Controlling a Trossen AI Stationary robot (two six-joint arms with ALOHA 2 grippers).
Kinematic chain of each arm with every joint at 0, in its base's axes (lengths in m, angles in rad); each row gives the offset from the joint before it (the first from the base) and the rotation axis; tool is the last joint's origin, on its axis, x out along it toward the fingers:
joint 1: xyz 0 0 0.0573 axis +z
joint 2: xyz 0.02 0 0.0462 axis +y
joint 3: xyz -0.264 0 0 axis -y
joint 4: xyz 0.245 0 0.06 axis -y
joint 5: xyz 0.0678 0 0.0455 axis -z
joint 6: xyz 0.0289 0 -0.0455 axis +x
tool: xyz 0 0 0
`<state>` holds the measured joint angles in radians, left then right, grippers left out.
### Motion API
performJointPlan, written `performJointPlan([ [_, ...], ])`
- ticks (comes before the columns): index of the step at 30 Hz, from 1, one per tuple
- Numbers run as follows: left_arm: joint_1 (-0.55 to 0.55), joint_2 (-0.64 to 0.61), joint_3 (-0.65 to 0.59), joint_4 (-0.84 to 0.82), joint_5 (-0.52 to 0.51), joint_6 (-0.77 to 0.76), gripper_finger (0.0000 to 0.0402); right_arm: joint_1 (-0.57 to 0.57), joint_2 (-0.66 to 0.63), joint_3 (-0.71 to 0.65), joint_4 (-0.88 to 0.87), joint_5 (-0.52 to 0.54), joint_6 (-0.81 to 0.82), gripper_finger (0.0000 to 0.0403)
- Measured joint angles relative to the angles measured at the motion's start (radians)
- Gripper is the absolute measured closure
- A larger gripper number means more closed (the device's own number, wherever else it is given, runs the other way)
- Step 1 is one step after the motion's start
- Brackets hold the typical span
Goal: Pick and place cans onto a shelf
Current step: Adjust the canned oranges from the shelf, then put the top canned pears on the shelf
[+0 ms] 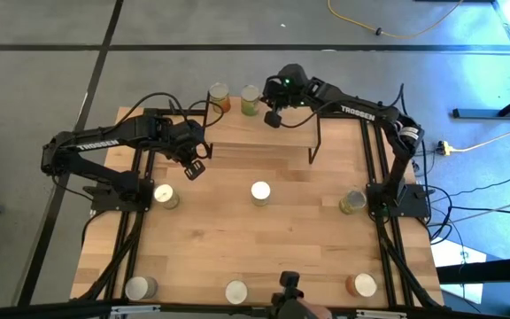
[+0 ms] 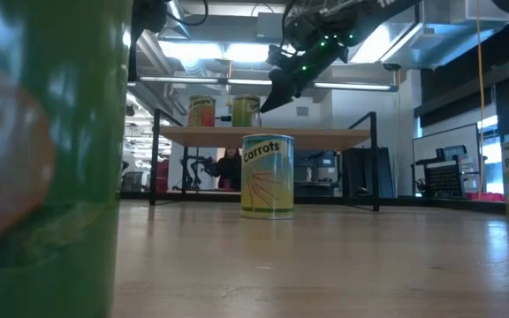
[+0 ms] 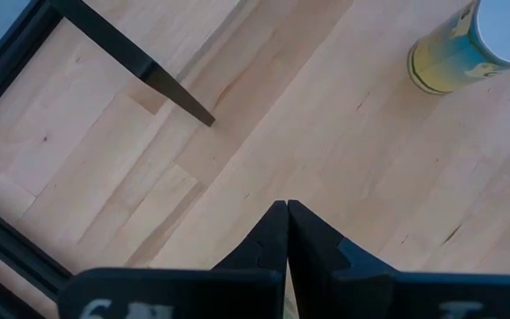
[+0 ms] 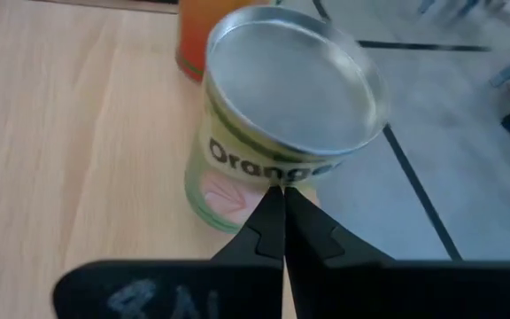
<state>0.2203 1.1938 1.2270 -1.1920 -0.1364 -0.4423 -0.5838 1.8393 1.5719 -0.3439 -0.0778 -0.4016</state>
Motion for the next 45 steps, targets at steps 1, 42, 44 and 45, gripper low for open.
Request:
performJointPlan([
  [1, 0.000, 0.000, 0.000, 0.000, 0.000, 0.000, 0.0401, 0.000, -0.005, 0.000, -0.006, 0.002, 0.000, 0.0402],
  [42, -0.118, 0.000, 0.000, 0.047, 0.210, 0.208, 0.0401, 0.299, -0.539, 0.001, -1.132, -0.082, 0.376, 0.0364],
  [44, -0.131, 0.000, 0.000, 0.057, 0.210, 0.192, 0.0401, 0.310, -0.538, 0.001, -1.194, -0.082, 0.398, 0.0360],
  [45, -0.136, 0.000, 0.000, 0.064, 0.211, 0.181, 0.0401, 0.315, -0.538, 0.001, -1.225, -0.082, 0.400, 0.0358],
])
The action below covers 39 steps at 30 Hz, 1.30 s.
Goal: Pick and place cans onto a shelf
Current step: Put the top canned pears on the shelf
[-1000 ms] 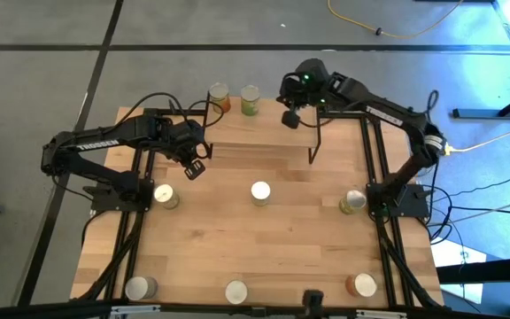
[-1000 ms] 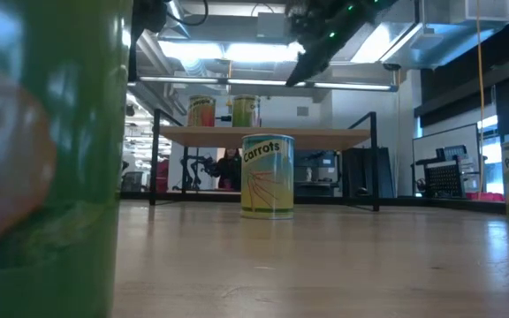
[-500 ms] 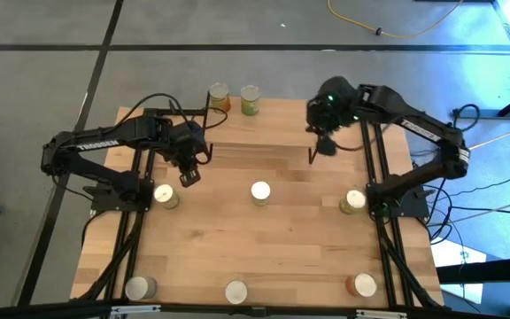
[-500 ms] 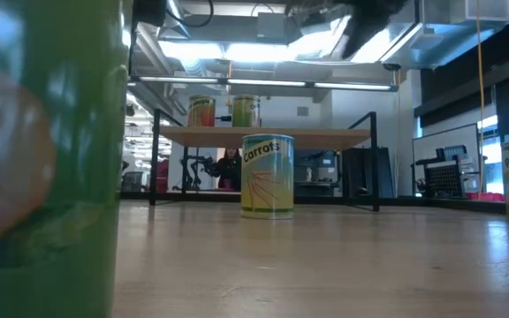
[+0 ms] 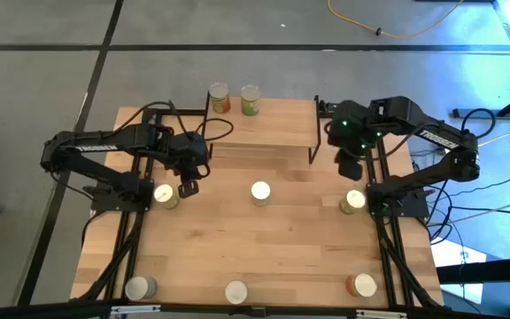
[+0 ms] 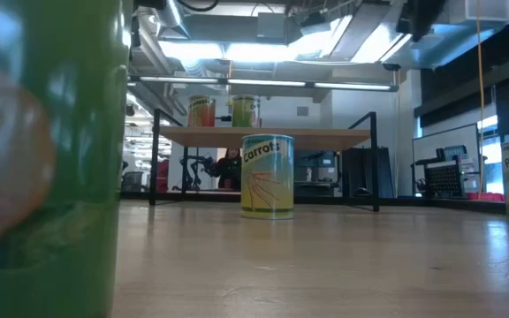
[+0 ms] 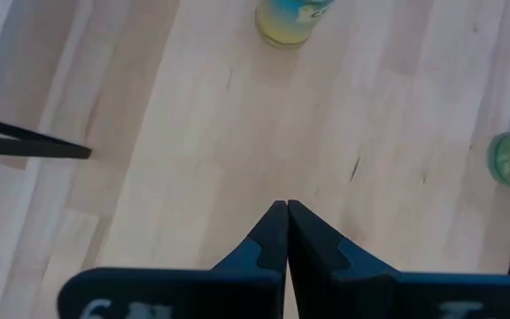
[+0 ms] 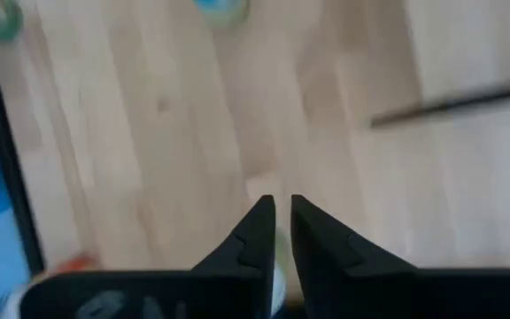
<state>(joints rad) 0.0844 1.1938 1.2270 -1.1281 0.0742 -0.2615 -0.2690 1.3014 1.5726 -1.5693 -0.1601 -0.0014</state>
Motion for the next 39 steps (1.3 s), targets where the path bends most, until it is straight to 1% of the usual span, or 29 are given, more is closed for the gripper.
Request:
performJointPlan([
  [3, -0.013, 0.000, 0.000, 0.007, -0.001, -0.017, 0.0401, 0.019, -0.005, -0.008, 0.002, -0.009, 0.012, 0.0344],
  [6, -0.021, 0.000, 0.000, 0.008, -0.001, -0.018, 0.0401, 0.037, -0.010, -0.009, -0.003, -0.050, 0.019, 0.0327],
  [9, -0.023, 0.000, 0.000, 0.008, -0.001, -0.018, 0.0401, 0.068, -0.009, -0.009, -0.002, -0.052, 0.024, 0.0321],
  [15, -0.023, 0.000, 0.000, 0.008, -0.002, -0.018, 0.0401, 0.146, -0.009, -0.009, -0.002, -0.047, 0.031, 0.0320],
  [17, -0.023, 0.000, 0.000, 0.008, -0.002, -0.017, 0.0401, 0.166, -0.009, -0.009, -0.002, -0.027, 0.068, 0.0320],
  [20, -0.022, 0.000, 0.000, 0.008, -0.002, -0.017, 0.0401, 0.185, -0.009, -0.009, -0.002, -0.030, 0.119, 0.0320],
  [25, -0.022, 0.000, 0.000, 0.007, -0.007, -0.017, 0.0401, 0.228, -0.009, -0.009, -0.002, -0.036, 0.152, 0.0320],
  [27, -0.022, 0.000, 0.000, 0.007, -0.011, -0.016, 0.0401, 0.245, -0.009, -0.009, -0.002, -0.043, 0.143, 0.0326],
  [29, -0.022, 0.000, 0.000, 0.007, -0.011, -0.012, 0.0401, 0.265, -0.009, -0.009, -0.002, -0.043, 0.117, 0.0344],
  [32, -0.022, 0.000, 0.000, 0.007, -0.011, 0.044, 0.0401, 0.291, -0.009, -0.009, -0.002, -0.046, 0.101, 0.0386],
  [33, -0.022, 0.000, 0.000, 0.008, -0.010, 0.071, 0.0401, 0.298, -0.009, -0.009, -0.002, -0.050, 0.102, 0.0394],
  [36, -0.034, 0.000, 0.000, 0.019, -0.001, 0.182, 0.0401, 0.315, -0.009, -0.009, -0.001, -0.032, 0.151, 0.0388],
  [39, -0.051, 0.000, 0.000, 0.083, 0.004, 0.230, 0.0401, 0.328, -0.009, -0.010, -0.002, 0.011, 0.208, 0.0370],
])
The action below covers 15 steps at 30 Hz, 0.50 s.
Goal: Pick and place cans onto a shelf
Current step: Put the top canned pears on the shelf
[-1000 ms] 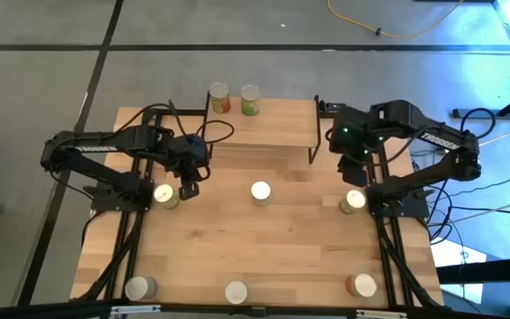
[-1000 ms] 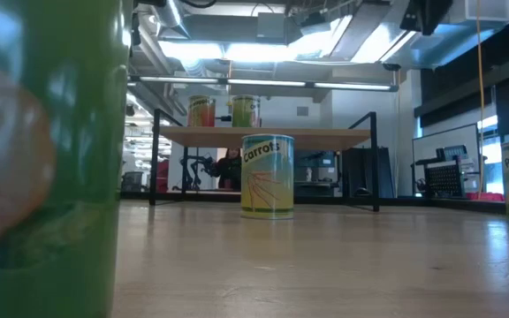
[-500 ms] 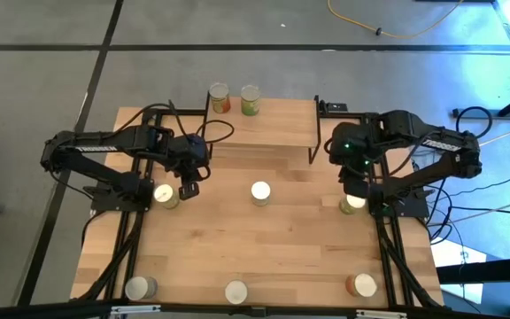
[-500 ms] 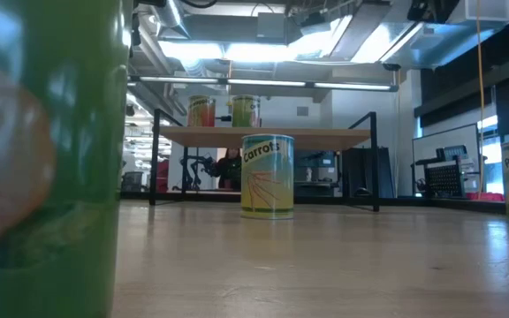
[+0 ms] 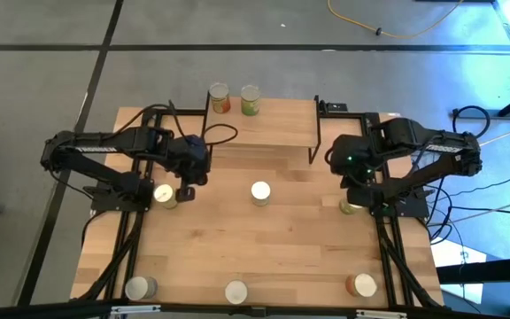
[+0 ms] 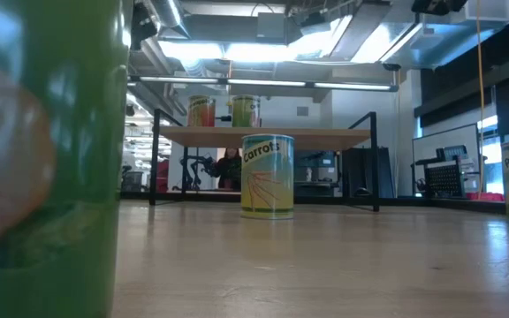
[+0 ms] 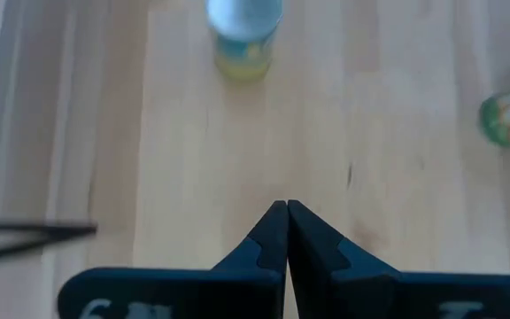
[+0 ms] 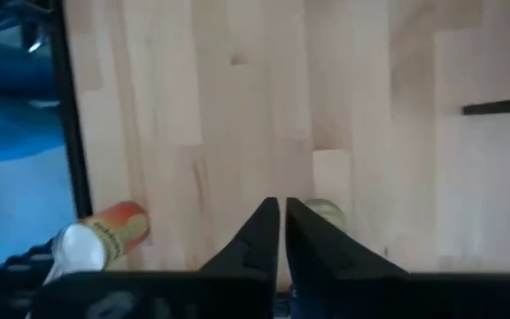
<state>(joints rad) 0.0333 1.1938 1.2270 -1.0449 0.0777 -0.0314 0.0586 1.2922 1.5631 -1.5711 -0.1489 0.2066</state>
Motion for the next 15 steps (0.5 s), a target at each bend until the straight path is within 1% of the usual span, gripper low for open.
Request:
performJointPlan([
  [3, -0.014, 0.000, 0.000, 0.056, -0.001, 0.016, 0.0401, 0.016, 0.000, -0.007, 0.002, 0.025, 0.038, 0.0354],
  [6, -0.033, 0.006, 0.000, 0.091, -0.001, 0.019, 0.0401, 0.032, -0.007, -0.054, 0.003, 0.028, 0.059, 0.0337],
  [9, -0.051, 0.011, 0.000, 0.104, -0.006, 0.025, 0.0401, 0.063, -0.028, -0.137, 0.001, 0.016, 0.062, 0.0325],
  [12, -0.062, 0.010, 0.000, 0.119, -0.020, 0.015, 0.0401, 0.090, -0.050, -0.237, -0.001, 0.017, 0.024, 0.0323],
  [15, -0.067, 0.010, 0.000, 0.123, -0.036, -0.005, 0.0401, 0.103, -0.062, -0.327, -0.003, 0.068, 0.009, 0.0323],
])
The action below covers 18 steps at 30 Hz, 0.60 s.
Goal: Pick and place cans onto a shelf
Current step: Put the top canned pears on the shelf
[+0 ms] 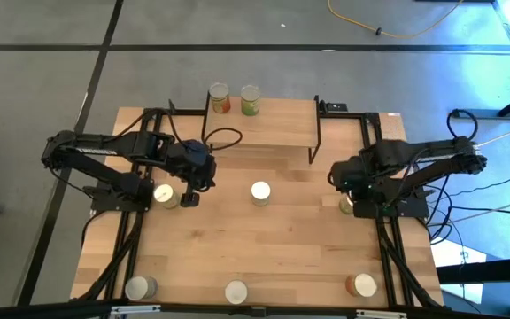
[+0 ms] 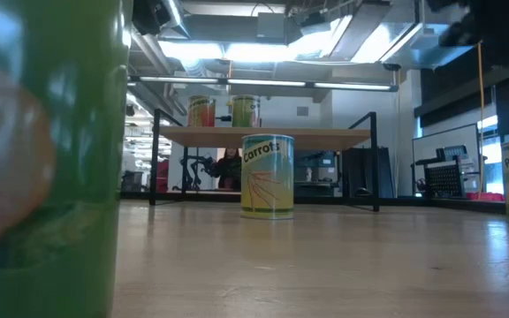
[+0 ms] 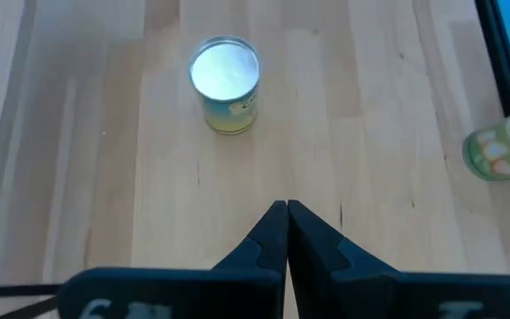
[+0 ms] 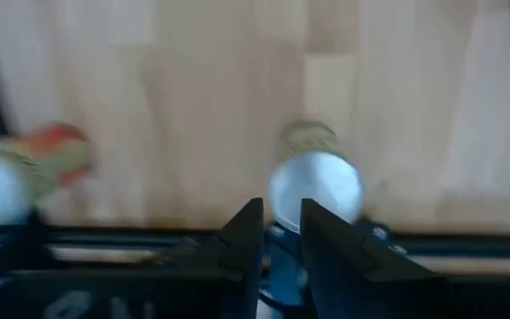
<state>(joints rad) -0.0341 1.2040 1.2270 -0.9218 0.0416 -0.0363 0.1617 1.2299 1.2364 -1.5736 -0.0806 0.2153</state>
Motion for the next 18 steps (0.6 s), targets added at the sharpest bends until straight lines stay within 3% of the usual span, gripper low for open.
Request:
performJointPlan([
  [3, 0.000, 0.000, 0.000, 0.000, -0.004, -0.019, 0.0401, 0.000, -0.003, -0.072, 0.003, 0.057, -0.002, 0.0322],
  [9, 0.000, 0.000, 0.000, 0.000, -0.004, -0.035, 0.0401, 0.000, -0.003, -0.188, 0.017, 0.061, -0.067, 0.0322],
  [18, 0.000, 0.000, 0.000, 0.000, -0.004, -0.039, 0.0401, -0.001, -0.003, -0.270, 0.126, 0.166, -0.116, 0.0322],
])
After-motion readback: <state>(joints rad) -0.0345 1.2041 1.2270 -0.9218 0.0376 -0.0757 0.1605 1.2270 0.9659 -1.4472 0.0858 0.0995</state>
